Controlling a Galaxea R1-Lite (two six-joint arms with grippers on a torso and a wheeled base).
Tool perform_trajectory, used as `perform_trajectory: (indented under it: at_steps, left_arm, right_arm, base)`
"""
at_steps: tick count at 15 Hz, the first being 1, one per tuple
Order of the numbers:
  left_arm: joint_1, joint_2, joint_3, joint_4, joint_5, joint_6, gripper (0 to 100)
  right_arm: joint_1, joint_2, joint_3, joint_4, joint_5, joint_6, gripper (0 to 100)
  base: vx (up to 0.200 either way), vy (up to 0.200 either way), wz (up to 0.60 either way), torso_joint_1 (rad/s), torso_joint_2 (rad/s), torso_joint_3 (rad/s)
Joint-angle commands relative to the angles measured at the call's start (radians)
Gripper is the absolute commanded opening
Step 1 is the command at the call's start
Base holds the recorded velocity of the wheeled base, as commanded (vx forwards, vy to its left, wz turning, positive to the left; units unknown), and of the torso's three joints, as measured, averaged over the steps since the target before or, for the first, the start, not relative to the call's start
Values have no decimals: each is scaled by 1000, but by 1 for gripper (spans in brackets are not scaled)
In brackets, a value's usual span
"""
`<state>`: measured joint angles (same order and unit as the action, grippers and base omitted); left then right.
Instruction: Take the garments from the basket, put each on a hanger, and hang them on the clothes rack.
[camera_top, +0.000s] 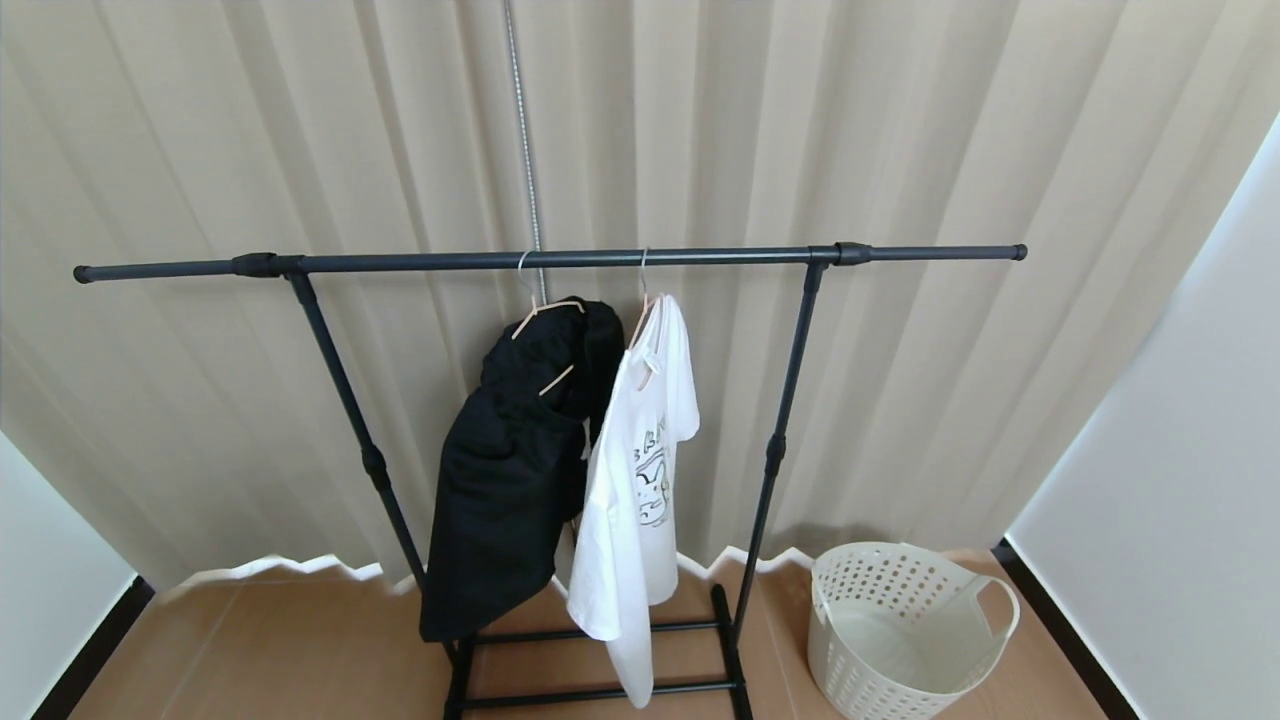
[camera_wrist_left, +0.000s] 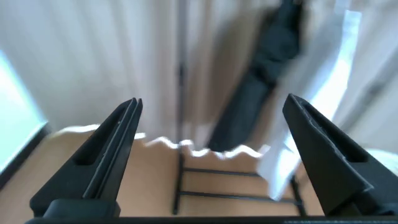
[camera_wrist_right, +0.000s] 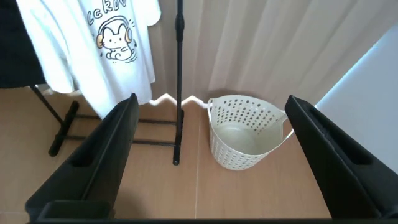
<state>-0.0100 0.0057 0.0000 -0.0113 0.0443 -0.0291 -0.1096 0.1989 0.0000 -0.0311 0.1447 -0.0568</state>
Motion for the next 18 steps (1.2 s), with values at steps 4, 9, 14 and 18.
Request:
perform_trajectory:
  at_steps: [4,9,14,18]
  left_arm:
    - [1,-6,0,-6,140,-28,100]
    - [2,-6,0,-9,140,-31,100]
    - [2,-6,0,-9,140,-31,100]
    - [2,-6,0,-9,140,-32,100]
  right_arm:
    - [-30,-101,0,17,-117,-52,100]
    - [-10,-101,0,20,-122,37,100]
    - [195,-104,0,33,-108,38,100]
    - [102,-199,0,28,-163,26,100]
  base:
    - [0,0,0,0,0,0]
    - [0,0,0,0,0,0]
    - [0,0,0,0,0,0]
    - [0,0,0,0,0,0]
